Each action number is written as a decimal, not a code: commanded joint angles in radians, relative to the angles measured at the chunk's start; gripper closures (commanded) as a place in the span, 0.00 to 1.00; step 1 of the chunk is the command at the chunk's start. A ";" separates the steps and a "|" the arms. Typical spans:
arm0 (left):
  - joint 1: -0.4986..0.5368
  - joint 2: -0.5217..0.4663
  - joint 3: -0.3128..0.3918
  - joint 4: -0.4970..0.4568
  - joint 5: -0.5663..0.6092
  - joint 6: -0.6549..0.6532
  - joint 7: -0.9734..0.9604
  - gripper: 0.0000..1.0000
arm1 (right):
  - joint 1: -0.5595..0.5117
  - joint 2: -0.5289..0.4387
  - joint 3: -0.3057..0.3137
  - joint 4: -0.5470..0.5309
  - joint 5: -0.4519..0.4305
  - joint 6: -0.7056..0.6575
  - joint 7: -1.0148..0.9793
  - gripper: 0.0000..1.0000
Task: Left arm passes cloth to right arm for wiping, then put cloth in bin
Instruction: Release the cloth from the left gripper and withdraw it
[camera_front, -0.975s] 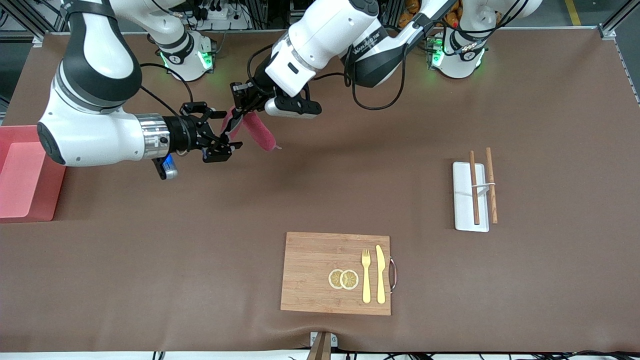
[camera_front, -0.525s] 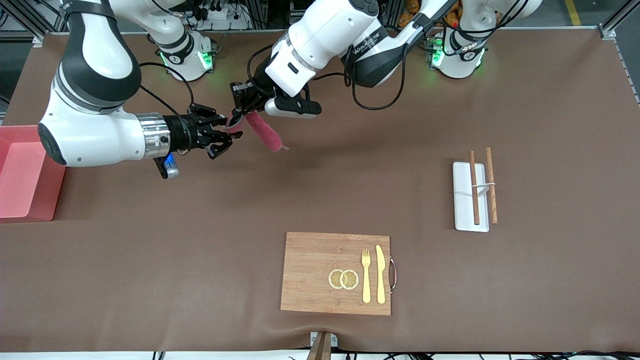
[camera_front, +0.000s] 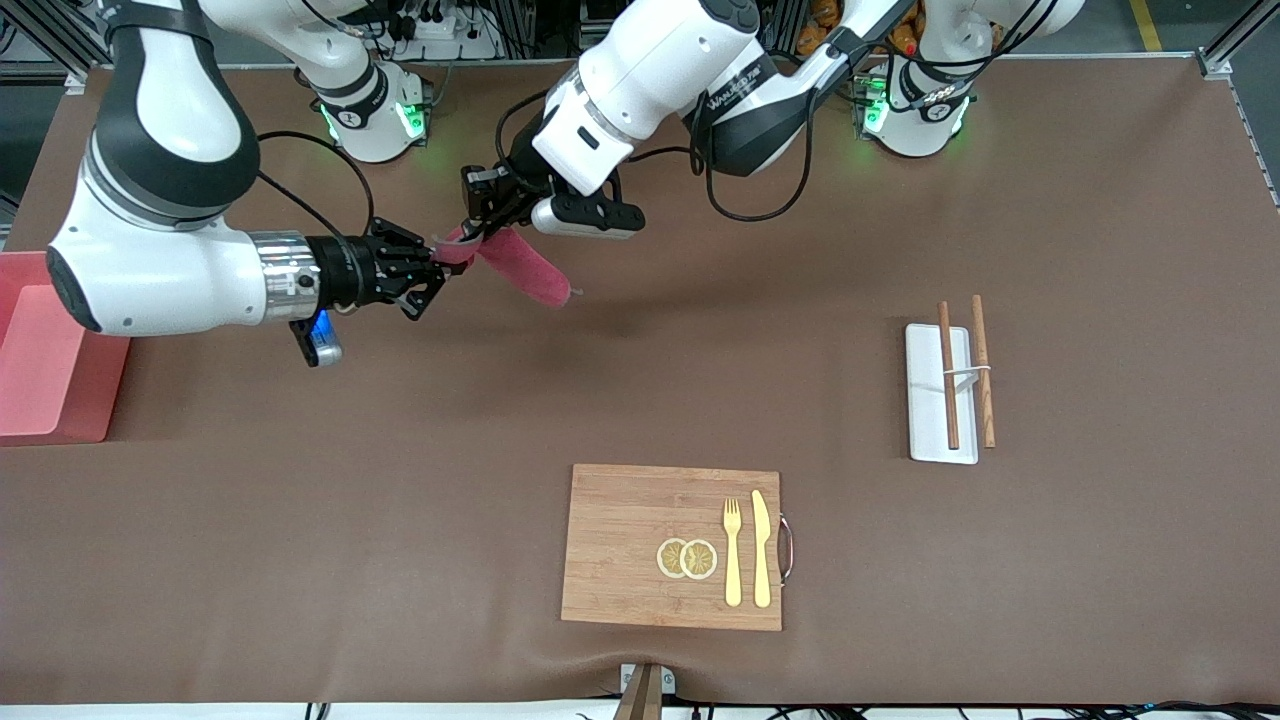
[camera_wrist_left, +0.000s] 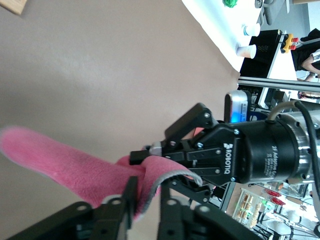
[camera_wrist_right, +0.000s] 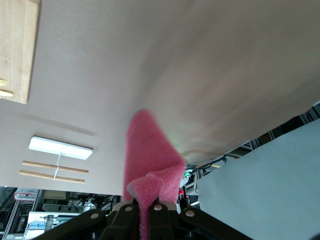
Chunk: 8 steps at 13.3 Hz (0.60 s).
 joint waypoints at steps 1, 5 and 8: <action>0.025 -0.058 0.010 -0.059 0.051 -0.001 -0.014 0.00 | -0.032 0.000 0.008 0.028 -0.025 0.003 -0.061 1.00; 0.168 -0.139 0.012 -0.118 0.125 -0.146 -0.002 0.00 | 0.007 0.061 0.011 0.031 -0.226 0.142 -0.150 1.00; 0.309 -0.176 0.010 -0.113 0.206 -0.286 0.016 0.00 | 0.005 0.115 0.009 0.024 -0.337 0.228 -0.236 1.00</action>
